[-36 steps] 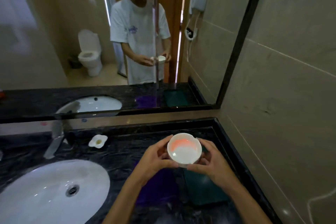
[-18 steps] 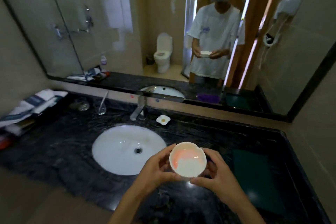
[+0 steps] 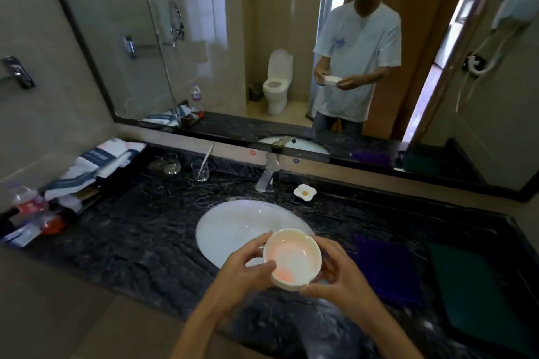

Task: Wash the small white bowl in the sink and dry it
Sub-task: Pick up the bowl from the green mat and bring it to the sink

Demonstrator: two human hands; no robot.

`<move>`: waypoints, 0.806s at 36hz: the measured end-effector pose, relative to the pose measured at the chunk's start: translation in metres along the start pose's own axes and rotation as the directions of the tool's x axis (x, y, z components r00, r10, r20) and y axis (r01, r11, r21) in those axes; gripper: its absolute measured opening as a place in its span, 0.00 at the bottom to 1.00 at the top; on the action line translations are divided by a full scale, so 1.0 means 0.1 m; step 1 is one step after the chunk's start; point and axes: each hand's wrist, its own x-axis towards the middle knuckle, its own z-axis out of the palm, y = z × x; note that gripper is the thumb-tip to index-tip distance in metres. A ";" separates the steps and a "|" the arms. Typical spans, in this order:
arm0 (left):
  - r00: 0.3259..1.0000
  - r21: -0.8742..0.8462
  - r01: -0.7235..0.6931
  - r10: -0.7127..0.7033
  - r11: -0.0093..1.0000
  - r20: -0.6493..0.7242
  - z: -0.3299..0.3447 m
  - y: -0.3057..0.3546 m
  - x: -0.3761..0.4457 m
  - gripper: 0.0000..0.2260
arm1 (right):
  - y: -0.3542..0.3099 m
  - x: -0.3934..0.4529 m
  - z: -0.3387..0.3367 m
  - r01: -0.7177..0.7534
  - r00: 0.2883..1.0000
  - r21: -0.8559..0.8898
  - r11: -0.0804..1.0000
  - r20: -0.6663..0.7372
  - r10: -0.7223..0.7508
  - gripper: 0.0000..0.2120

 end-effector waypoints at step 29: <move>0.966 -0.351 0.257 -0.235 0.901 0.106 -1.95 -0.38 1.71 0.21 | 0.31 2.10 1.14 -0.322 0.947 0.085 0.943 0.022 0.321 0.42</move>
